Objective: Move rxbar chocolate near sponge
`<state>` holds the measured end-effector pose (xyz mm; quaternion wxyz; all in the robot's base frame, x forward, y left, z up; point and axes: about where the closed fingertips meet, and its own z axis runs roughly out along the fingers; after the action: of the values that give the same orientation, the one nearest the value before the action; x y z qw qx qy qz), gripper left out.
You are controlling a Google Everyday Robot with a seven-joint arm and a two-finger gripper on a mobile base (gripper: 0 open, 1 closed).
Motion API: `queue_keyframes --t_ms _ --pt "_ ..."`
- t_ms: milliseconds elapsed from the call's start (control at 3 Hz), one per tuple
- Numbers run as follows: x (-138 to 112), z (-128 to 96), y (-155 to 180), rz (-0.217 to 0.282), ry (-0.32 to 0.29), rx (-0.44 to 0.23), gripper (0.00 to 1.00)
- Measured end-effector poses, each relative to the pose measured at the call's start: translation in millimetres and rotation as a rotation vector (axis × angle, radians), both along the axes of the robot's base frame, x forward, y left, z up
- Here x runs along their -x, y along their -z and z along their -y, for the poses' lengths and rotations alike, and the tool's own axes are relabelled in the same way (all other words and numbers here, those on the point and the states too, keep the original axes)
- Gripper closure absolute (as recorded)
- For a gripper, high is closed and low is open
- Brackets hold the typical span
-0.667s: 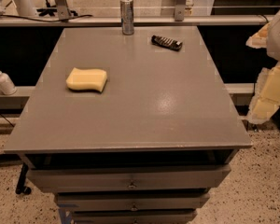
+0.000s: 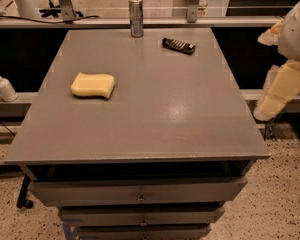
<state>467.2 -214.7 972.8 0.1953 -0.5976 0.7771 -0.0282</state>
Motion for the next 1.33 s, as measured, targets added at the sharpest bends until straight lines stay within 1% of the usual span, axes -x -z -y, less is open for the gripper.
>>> queue_keyframes --t_ms 333,667,1000,1333 --pt "-65 -2 12 0.047 -0.003 -0.114 0.00" --pt "-128 -9 23 0.062 0.015 -0.240 0.00" --pt "-185 -24 41 0.075 0.060 -0.334 0.00" --pt "-232 -42 56 0.110 0.084 -0.375 0.00"
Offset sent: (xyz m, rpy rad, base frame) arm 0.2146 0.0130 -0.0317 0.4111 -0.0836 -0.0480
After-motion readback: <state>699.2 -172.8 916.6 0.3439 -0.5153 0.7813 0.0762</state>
